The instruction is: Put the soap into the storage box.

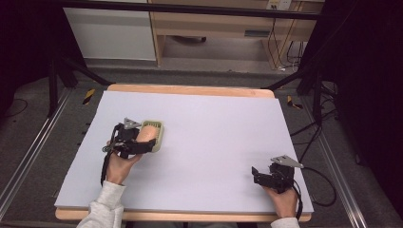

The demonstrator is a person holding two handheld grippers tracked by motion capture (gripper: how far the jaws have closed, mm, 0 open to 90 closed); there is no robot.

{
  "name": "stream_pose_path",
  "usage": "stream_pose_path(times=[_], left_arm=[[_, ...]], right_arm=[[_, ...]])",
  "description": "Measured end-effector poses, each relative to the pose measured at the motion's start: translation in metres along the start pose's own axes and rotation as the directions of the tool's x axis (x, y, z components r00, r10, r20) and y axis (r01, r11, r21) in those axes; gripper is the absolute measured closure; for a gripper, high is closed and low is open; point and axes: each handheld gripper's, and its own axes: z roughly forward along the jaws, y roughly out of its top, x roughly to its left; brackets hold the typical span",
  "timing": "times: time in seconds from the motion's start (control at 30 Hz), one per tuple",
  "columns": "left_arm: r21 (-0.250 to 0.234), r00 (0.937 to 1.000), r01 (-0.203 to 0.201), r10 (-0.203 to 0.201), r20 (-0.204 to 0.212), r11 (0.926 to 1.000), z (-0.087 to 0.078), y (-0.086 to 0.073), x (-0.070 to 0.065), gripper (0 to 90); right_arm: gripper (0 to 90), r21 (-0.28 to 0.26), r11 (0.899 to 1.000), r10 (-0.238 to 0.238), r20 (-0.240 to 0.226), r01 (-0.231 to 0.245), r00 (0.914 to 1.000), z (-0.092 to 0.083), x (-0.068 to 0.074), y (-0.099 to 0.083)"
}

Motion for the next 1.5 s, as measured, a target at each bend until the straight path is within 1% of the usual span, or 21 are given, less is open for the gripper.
stream_pose_path(times=[0.07,0.23,0.47,0.57,0.67,0.9,0.93,0.97,1.0,1.37,1.5], left_arm=[[-0.002,1.0000,0.000,0.000,-0.002,1.0000,0.001,0.002,0.000,31.5],[-0.003,1.0000,0.001,-0.001,-0.003,1.0000,0.007,0.006,0.002,31.5],[-0.008,0.9998,0.018,-0.018,-0.004,0.9998,0.013,0.012,0.009,31.5],[0.000,0.9998,0.017,-0.017,-0.007,0.9999,0.016,0.015,0.012,31.5],[0.001,0.9997,0.023,-0.023,-0.003,0.9997,0.020,0.015,0.013,31.5],[0.008,0.9994,0.035,-0.035,-0.008,0.9994,0.028,0.018,0.017,31.5],[0.014,0.9995,0.030,-0.030,-0.008,0.9995,0.030,0.018,0.018,31.5],[0.006,0.9991,0.041,-0.041,-0.008,0.9991,0.032,0.019,0.018,31.5],[0.016,0.9994,0.035,-0.035,-0.006,0.9993,0.033,0.019,0.020,31.5],[0.028,0.9990,0.042,-0.042,-0.016,0.9987,0.047,0.020,0.024,31.5],[0.043,0.9989,0.041,-0.040,-0.022,0.9982,0.054,0.019,0.025,31.5]], right_arm=[[8.2,0.001,1.000,0.009,0.000,-0.009,1.0000,0.000,0.000,0.000],[8.2,0.002,1.000,0.001,0.002,-0.001,1.0000,0.001,0.000,0.000],[8.2,0.000,1.000,0.002,0.000,-0.002,1.0000,0.001,0.000,0.000],[8.2,0.001,1.000,0.005,0.000,-0.005,1.0000,0.001,0.000,0.000],[8.2,-0.002,1.000,0.006,0.000,-0.006,1.0000,0.000,-0.001,0.000],[8.1,0.000,1.000,0.007,-0.001,-0.007,1.0000,0.001,-0.001,0.000],[8.1,0.001,1.000,0.006,-0.001,-0.006,1.0000,0.001,-0.001,0.000],[8.1,0.001,1.000,0.004,0.000,-0.004,1.0000,0.001,-0.001,0.000],[8.2,0.001,1.000,0.004,-0.001,-0.004,1.0000,0.001,-0.001,0.000],[8.2,0.001,1.000,0.002,0.000,-0.002,1.0000,0.002,-0.001,0.000],[8.2,0.004,1.000,0.002,-0.003,-0.002,1.0000,0.002,0.000,0.001]])
